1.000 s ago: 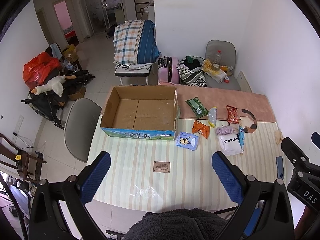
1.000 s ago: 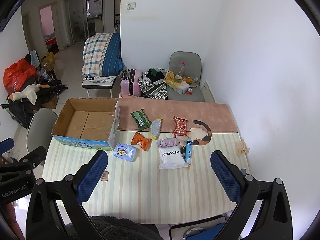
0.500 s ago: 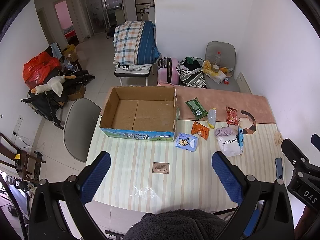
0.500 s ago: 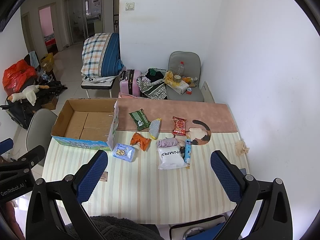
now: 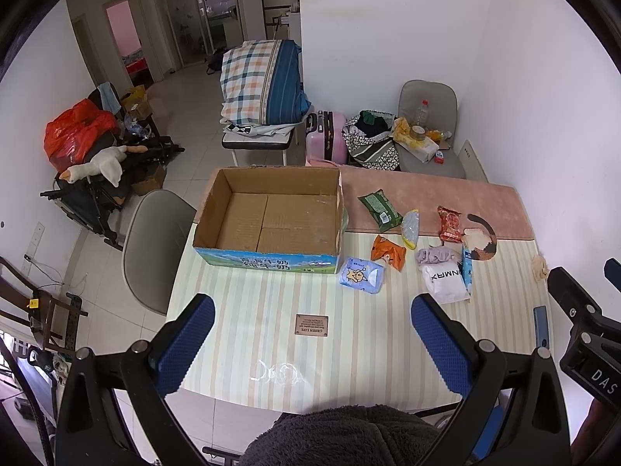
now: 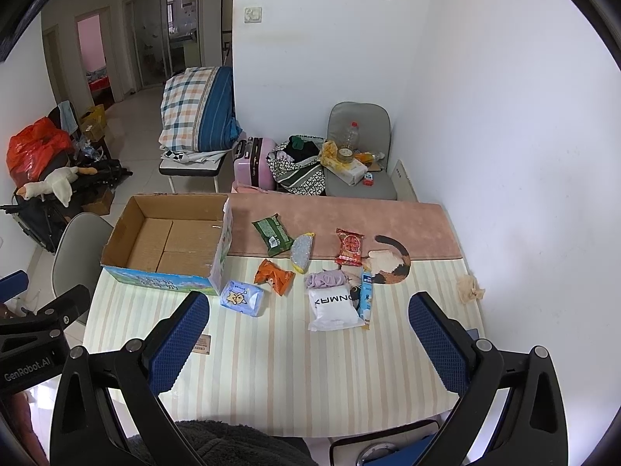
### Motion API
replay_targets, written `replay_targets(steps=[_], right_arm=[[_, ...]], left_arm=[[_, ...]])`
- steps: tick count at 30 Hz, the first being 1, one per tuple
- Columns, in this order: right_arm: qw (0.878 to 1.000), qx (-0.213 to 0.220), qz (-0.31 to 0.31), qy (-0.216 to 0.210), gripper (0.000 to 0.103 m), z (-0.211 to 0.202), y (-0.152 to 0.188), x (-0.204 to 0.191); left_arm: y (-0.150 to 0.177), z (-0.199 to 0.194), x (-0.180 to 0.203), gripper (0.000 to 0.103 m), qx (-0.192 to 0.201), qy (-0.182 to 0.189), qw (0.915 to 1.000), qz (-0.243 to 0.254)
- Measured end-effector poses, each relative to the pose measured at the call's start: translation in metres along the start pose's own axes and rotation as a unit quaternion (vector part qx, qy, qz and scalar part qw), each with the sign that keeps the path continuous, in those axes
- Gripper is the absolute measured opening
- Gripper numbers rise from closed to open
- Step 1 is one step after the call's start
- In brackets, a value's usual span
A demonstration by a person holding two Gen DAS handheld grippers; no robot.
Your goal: Organize soft objects
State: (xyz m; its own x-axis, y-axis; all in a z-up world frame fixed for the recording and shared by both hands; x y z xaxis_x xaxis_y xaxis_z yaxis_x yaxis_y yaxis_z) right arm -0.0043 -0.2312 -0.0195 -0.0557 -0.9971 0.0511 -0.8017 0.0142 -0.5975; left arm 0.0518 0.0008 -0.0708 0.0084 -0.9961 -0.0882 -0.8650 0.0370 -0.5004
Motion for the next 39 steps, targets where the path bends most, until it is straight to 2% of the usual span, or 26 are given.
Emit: replay_targets(steps=[21, 24, 28, 31, 34, 36, 39], right_arm=[[1.0, 0.003, 0.001, -0.005, 0.103, 0.002, -0.001, -0.004], [1.0, -0.007, 0.01, -0.009, 0.103, 0.01, 0.0, -0.001], [0.999, -0.032, 0.035, -0.015, 0.103, 0.043, 0.009, 0.011], [0.996, -0.059, 0.063, -0.017, 0.103, 0.082, 0.016, 0.03], [0.991, -0.1, 0.088, -0.016, 0.103, 0.132, 0.029, 0.053], [0.986, -0.129, 0.107, -0.017, 0.103, 0.173, 0.041, 0.071], [0.975, -0.181, 0.13, -0.02, 0.103, 0.237, 0.064, 0.094]], left_arm=[[-0.005, 0.0, 0.0, 0.103, 0.003, -0.001, 1.0, -0.005], [-0.004, 0.004, -0.001, 0.103, -0.003, 0.002, 1.0, -0.007], [-0.006, 0.028, 0.001, 0.103, -0.019, 0.016, 0.9996, -0.013], [-0.009, 0.068, 0.008, 0.103, -0.05, 0.027, 0.9982, -0.019], [-0.005, 0.123, 0.019, 0.103, -0.111, 0.051, 0.9917, -0.04], [0.003, 0.162, 0.028, 0.103, -0.157, 0.075, 0.9827, -0.063], [0.021, 0.219, 0.05, 0.102, -0.232, 0.113, 0.9597, -0.11]])
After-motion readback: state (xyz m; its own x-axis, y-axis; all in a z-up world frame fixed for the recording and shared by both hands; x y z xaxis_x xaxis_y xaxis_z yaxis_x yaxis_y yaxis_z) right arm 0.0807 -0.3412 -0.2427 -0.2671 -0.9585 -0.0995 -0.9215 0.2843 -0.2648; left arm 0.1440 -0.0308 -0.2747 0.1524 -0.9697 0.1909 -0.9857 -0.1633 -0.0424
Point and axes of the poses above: each gripper's, at about its wrist camera, not at the fingertips, and z roughly the way its jaws point, x to its right, y to its underside, the point moved 9 cm from there along z, roughly the way its jaws point, and after that the axes turned 5 degrees about -y, right-handed, at the moved point
